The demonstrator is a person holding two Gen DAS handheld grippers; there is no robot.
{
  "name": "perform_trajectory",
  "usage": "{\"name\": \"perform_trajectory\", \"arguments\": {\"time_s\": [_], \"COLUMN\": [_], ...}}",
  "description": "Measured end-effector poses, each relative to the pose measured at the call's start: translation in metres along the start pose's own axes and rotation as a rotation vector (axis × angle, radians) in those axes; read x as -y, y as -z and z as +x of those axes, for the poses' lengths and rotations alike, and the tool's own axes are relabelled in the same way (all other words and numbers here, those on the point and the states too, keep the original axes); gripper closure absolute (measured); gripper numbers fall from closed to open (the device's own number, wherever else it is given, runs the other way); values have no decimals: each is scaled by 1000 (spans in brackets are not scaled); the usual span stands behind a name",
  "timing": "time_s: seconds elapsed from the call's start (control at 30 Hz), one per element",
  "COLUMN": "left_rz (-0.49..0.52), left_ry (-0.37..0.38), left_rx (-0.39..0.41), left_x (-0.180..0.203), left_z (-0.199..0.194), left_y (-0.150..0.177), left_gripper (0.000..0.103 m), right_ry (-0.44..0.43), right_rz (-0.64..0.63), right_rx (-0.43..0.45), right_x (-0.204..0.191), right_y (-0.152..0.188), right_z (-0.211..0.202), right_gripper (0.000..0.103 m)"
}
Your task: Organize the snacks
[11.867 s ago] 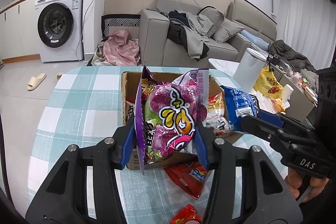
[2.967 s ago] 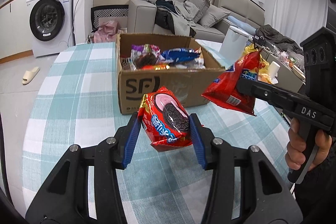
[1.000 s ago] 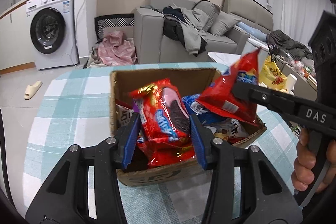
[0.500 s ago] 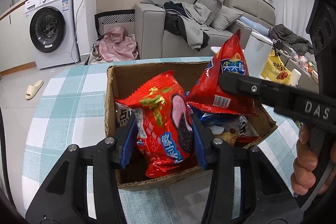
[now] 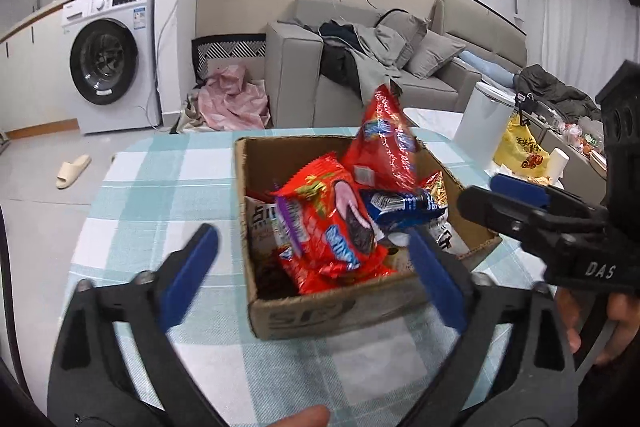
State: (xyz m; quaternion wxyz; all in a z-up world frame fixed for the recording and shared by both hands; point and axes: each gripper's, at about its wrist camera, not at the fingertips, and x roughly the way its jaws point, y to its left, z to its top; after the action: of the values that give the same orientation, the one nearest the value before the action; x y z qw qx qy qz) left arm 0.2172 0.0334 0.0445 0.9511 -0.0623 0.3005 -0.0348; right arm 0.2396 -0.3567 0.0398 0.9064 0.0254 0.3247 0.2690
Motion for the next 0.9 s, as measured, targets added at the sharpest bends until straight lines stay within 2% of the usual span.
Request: {"name": "perform_trajectory", "arguments": {"time_s": [0.1, 0.33, 0.63, 0.9], "left_rz": [-13, -35, -5, -22], "left_ry": [9, 19, -20, -35], "left_rx": [30, 84, 136, 124], "left_x": [-2, -11, -3, 0], "left_z": [-19, -51, -84, -89], "left_y": [5, 18, 43, 73], "left_gripper": [1, 1, 1, 1], "right_ry": [-4, -20, -54, -42], "right_rz": [-3, -40, -73, -116], "right_rx": [22, 49, 128, 148], "right_x": [1, -4, -5, -9], "right_y": [6, 23, 47, 71], "right_z": [-11, -28, -53, -66], "right_gripper": [1, 0, 0, 0]}}
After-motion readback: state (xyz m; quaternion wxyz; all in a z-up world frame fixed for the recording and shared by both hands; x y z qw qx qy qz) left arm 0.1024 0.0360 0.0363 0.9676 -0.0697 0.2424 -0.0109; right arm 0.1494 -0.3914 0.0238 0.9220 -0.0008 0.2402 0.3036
